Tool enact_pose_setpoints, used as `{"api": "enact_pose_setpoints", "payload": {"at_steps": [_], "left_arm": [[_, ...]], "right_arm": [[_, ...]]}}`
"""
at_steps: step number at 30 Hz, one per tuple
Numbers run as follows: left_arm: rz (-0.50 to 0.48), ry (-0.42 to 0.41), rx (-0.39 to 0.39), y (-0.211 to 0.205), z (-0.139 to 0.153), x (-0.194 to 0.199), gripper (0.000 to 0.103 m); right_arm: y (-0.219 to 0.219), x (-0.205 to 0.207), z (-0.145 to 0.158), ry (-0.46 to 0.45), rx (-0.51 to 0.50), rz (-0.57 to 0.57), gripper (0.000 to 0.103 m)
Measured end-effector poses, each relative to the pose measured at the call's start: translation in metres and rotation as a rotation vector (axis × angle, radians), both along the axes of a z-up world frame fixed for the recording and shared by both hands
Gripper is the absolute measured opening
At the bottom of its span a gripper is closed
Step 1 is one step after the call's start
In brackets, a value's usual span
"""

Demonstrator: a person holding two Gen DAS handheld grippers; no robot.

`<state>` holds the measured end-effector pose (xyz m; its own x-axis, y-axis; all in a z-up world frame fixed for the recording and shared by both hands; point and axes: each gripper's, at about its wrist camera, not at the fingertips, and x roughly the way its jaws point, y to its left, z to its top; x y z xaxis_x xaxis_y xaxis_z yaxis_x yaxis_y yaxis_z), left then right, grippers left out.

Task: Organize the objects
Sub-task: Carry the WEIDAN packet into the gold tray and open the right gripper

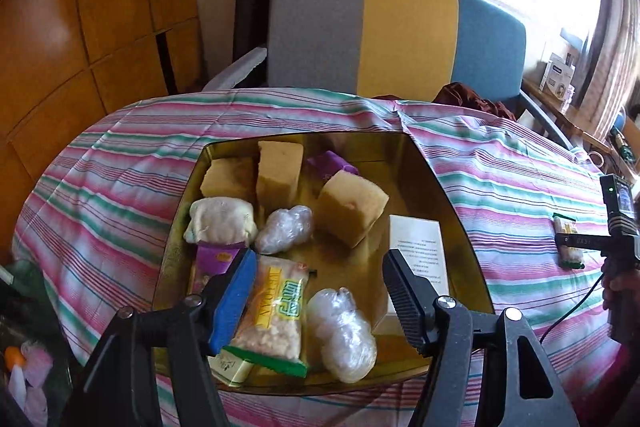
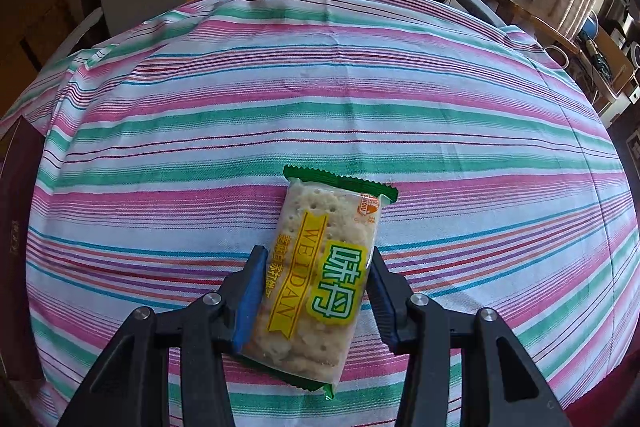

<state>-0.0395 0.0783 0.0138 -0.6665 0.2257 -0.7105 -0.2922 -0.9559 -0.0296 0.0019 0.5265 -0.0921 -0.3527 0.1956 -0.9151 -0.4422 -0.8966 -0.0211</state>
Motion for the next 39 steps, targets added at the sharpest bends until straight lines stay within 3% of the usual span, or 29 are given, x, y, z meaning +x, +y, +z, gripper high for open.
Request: {"api": "enact_pose_setpoints", "payload": {"at_steps": [10,16,22,26,31,34,39], "left_arm": [[0.017,-0.002,0.010,-0.018,-0.006,0.003,0.067],[0.033,-0.005,0.027,-0.030,-0.008,0.002,0.067],[0.101,0.002,0.051,-0.063,-0.005,-0.001,0.067],[0.180,0.006,0.058,-0.095,-0.004,-0.001,0.069],[0.259,-0.013,0.068,-0.130,-0.013,-0.002,0.069],[0.277,-0.031,0.074,-0.142,-0.020,-0.001,0.069],[0.284,-0.041,0.082,-0.146,-0.026,-0.001,0.076]], "right_arm": [[-0.010,-0.004,-0.001,-0.013,-0.041,-0.012,0.048],[-0.044,-0.007,0.037,0.081,-0.078,0.055,0.048],[-0.153,-0.029,0.106,0.223,-0.101,0.335,0.048],[-0.246,-0.050,0.126,0.254,-0.128,0.582,0.048],[-0.345,-0.078,0.116,0.204,-0.113,0.824,0.048],[-0.380,-0.102,0.092,0.126,-0.116,0.869,0.048],[-0.396,-0.133,0.054,0.023,-0.115,0.856,0.048]]}}
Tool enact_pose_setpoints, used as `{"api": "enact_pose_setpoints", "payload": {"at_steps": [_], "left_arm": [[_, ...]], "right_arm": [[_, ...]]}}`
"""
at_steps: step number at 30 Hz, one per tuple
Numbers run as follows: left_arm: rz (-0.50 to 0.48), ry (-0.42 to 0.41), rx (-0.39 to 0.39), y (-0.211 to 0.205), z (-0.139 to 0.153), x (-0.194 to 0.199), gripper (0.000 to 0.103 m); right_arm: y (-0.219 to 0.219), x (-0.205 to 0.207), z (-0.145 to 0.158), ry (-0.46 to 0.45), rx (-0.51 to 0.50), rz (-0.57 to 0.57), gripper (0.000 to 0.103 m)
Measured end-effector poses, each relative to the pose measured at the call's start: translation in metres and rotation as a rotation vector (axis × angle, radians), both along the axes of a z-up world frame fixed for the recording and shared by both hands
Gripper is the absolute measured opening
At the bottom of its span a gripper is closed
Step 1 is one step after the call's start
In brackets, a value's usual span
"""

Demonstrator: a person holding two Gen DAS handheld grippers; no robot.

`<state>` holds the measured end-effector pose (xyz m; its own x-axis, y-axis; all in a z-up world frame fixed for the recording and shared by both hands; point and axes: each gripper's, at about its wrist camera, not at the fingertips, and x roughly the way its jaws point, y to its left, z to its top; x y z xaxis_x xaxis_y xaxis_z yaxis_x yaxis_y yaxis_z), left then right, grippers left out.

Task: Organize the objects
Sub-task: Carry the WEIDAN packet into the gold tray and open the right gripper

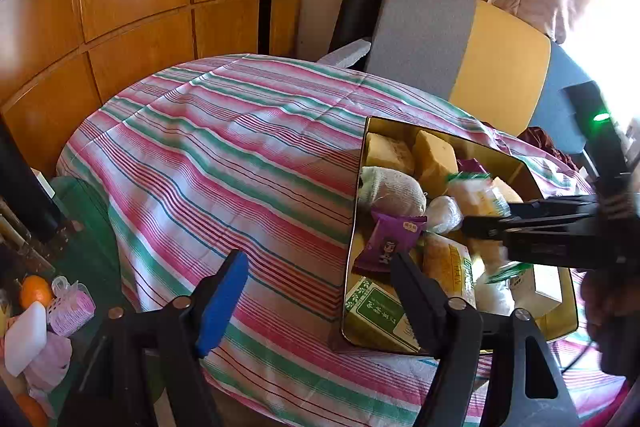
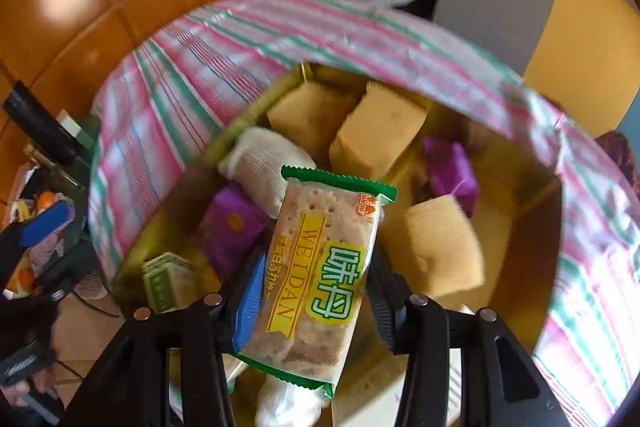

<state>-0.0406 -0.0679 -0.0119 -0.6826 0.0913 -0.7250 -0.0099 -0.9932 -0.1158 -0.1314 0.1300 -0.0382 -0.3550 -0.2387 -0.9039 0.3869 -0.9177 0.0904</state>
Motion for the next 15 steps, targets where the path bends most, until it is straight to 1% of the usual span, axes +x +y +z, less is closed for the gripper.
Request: {"api": "enact_pose_setpoints", "payload": {"at_steps": [2,3,5,8,13,15], "left_arm": [[-0.003,-0.004,0.003,0.001,-0.002,-0.001,0.077],[-0.005,-0.007,0.006,0.002,-0.003,-0.002,0.078],[-0.010,-0.009,0.009,0.004,-0.004,-0.002,0.080],[-0.019,-0.008,0.007,0.008,-0.005,-0.003,0.083],[-0.032,0.016,-0.010,0.020,0.000,-0.001,0.092],[-0.036,0.024,-0.014,0.023,0.003,-0.001,0.094]], "right_arm": [[0.000,-0.009,-0.012,-0.021,0.023,-0.022,0.048],[0.003,-0.011,-0.016,-0.028,0.014,-0.035,0.049],[0.009,-0.012,-0.019,-0.043,-0.015,-0.056,0.050],[0.015,-0.007,-0.018,-0.044,-0.023,-0.070,0.051],[0.024,0.014,0.000,0.031,-0.066,-0.105,0.057],[0.027,0.023,0.008,0.070,-0.068,-0.131,0.057]]}}
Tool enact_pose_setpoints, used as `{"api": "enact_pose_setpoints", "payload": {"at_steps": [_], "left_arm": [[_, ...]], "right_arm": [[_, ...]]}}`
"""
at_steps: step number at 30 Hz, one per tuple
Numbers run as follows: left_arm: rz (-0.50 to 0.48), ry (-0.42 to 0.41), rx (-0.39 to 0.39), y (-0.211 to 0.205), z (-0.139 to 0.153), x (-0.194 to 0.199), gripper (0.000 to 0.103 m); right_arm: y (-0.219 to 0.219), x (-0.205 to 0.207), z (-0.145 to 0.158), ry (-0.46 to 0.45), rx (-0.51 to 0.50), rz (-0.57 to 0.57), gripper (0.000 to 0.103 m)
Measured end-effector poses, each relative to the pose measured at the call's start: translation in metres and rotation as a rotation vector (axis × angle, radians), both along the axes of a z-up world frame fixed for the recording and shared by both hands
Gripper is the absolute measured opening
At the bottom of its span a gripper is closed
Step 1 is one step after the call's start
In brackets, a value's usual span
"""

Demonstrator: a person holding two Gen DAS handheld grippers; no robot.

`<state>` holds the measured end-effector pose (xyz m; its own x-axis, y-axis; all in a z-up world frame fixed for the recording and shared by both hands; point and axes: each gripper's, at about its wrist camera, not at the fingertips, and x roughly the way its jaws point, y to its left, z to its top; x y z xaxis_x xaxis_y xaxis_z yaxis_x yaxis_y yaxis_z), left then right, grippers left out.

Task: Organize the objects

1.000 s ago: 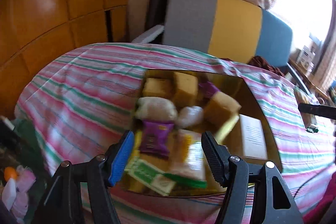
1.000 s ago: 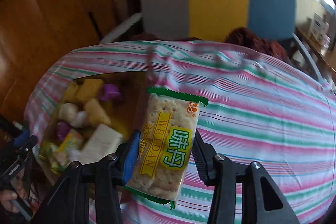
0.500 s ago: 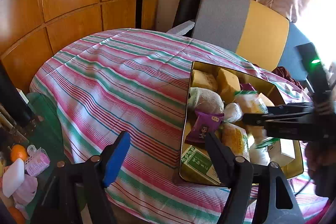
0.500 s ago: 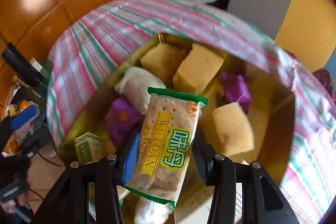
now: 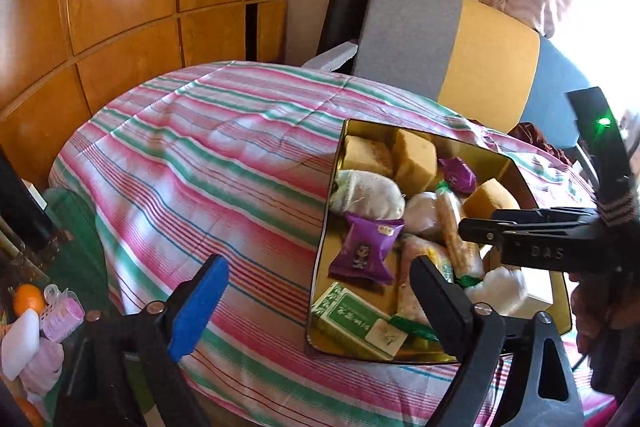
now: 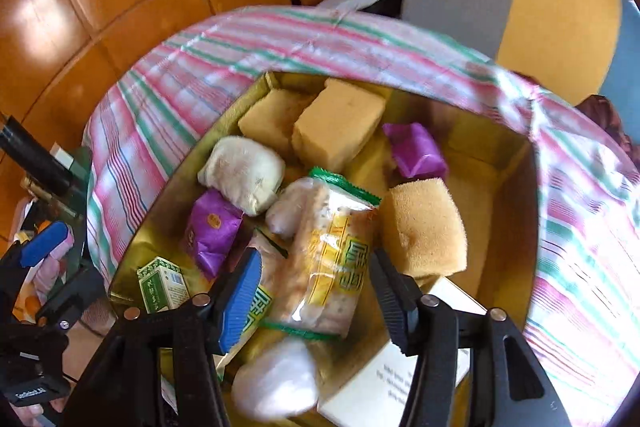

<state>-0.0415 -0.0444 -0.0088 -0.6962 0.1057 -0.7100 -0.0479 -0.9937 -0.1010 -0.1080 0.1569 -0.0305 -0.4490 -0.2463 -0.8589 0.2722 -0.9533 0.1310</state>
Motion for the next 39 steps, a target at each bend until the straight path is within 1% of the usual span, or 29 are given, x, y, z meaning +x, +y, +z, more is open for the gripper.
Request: {"api": "enact_pose_setpoints", "payload": {"at_steps": [2,5,8,12,17,20,24,26,39], "left_arm": [[-0.004,0.008,-0.002,0.005,0.004,0.001,0.096],[-0.014,0.025,-0.018,0.012,0.009,0.005,0.103],[-0.026,0.051,-0.042,0.022,0.016,0.012,0.103],[-0.039,0.064,-0.059,0.033,0.020,0.021,0.103],[-0.023,0.073,-0.087,0.043,0.023,0.033,0.103],[-0.022,0.079,-0.077,0.045,0.022,0.040,0.103],[-0.017,0.092,-0.072,0.047,0.022,0.047,0.103],[-0.020,0.098,-0.078,0.048,0.023,0.049,0.103],[-0.019,0.114,-0.053,0.045,0.024,0.052,0.103]], "right_arm": [[0.003,0.012,0.006,0.036,-0.001,-0.031,0.057],[0.009,0.032,0.013,0.094,0.028,-0.089,0.057],[0.011,0.053,0.020,0.156,0.066,-0.152,0.057],[0.017,0.079,0.028,0.235,0.100,-0.226,0.057],[0.029,0.111,0.040,0.302,0.144,-0.348,0.057],[0.035,0.119,0.042,0.317,0.147,-0.401,0.057],[0.039,0.124,0.043,0.329,0.152,-0.431,0.058],[0.041,0.124,0.041,0.323,0.147,-0.436,0.058],[0.035,0.122,0.036,0.311,0.146,-0.425,0.058]]}}
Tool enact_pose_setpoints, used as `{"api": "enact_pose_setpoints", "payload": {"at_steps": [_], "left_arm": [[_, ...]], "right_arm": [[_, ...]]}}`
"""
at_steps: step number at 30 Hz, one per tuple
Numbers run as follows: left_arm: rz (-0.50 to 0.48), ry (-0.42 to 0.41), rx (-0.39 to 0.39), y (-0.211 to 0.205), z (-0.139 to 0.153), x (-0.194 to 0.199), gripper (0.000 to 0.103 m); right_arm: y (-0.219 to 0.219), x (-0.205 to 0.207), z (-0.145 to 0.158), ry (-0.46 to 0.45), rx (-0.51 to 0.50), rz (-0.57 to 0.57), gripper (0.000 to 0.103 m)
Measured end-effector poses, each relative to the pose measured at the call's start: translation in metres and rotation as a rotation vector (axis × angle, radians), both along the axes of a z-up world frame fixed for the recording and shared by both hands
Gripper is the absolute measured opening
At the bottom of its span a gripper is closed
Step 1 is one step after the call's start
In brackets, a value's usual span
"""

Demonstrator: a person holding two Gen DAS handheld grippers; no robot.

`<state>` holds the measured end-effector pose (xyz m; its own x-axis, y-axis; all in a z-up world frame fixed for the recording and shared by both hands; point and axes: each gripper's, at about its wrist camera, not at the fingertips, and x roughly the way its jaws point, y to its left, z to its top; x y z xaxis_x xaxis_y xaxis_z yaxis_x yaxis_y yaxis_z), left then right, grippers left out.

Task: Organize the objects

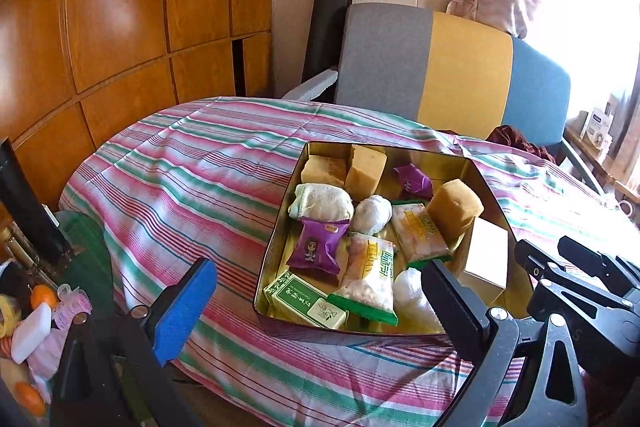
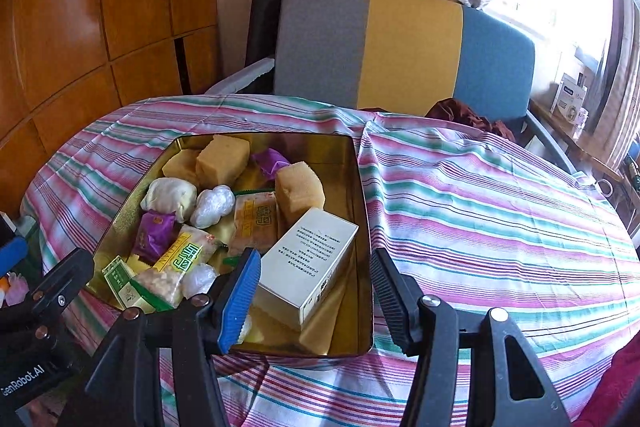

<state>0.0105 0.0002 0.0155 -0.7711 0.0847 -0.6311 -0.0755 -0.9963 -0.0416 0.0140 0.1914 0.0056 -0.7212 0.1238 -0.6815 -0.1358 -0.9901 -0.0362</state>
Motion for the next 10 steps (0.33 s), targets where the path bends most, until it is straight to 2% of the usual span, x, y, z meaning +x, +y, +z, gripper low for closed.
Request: {"api": "enact_pose_setpoints", "payload": {"at_steps": [10], "left_arm": [[0.007,-0.008,-0.005,-0.0021,-0.0030,-0.0054,0.103]], "right_arm": [[-0.0055,-0.0015,-0.0017,-0.011,0.002,0.023,0.058]]}}
